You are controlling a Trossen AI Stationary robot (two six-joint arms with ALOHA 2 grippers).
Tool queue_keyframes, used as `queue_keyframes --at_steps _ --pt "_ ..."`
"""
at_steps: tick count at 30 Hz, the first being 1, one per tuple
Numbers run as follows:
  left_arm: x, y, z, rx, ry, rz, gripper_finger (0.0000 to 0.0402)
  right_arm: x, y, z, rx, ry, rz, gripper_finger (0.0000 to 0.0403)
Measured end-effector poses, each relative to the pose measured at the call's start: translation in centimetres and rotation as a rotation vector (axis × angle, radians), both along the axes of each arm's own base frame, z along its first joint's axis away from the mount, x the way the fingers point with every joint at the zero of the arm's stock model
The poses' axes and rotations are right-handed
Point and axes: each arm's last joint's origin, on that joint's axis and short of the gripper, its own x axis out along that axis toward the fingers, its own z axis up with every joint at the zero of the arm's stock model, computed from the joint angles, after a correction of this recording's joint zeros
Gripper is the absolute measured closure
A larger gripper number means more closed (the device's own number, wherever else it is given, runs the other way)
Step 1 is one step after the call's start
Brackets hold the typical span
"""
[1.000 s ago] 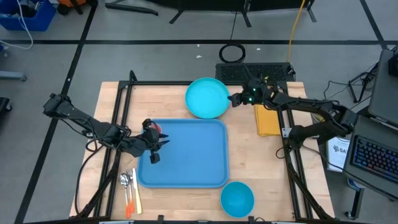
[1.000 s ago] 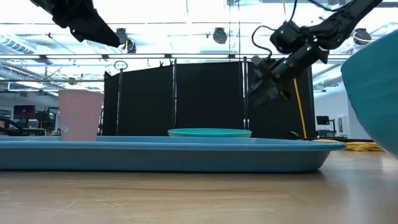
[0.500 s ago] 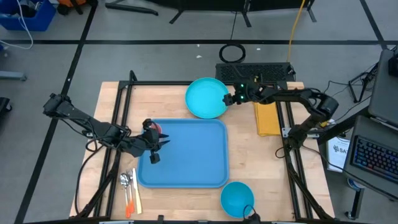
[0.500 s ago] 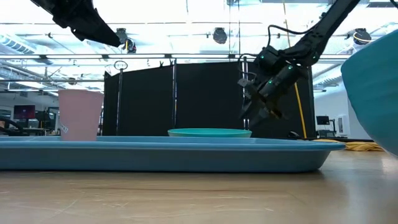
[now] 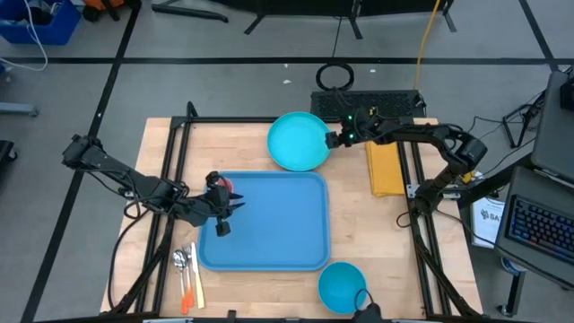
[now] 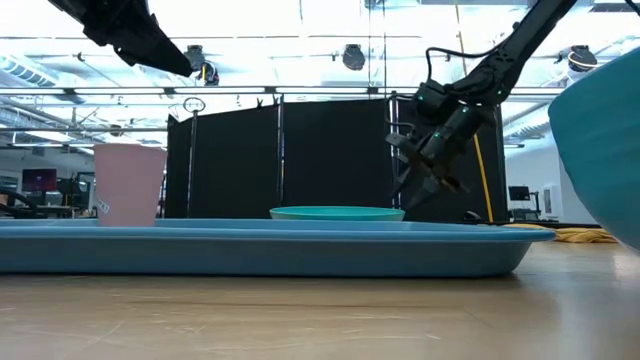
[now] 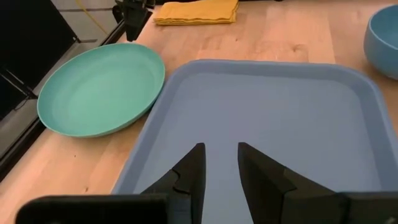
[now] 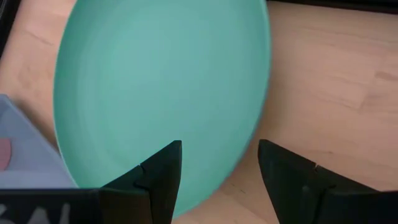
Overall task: Set up tray
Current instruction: Put the light blue plate in the bottom center of the blue serving tray
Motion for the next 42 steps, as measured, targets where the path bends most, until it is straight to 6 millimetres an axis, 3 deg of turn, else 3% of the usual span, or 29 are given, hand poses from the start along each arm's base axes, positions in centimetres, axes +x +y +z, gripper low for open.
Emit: queue_keyframes --at_steps 18,25,33,37,42 --pt "0.0 0.0 0.0 0.003 0.000 -0.001 0.0304 -0.3 -0.1 -0.1 0.026 -0.011 0.023 0.0202" --pt "0.0 0.0 0.0 0.008 0.000 -0.005 0.0304 0.2 -0.6 -2.1 0.102 -0.030 0.056 0.0202" --pt "0.0 0.0 0.0 0.014 0.003 -0.008 0.0304 0.7 -1.3 -2.6 0.104 -0.097 0.046 0.0203" --pt "0.0 0.0 0.0 0.015 0.004 -0.009 0.0304 0.7 -1.3 -2.6 0.111 -0.096 0.041 0.0224" --pt "0.0 0.0 0.0 0.015 0.004 -0.008 0.0304 0.7 -1.2 -2.6 0.112 -0.096 0.042 0.0297"
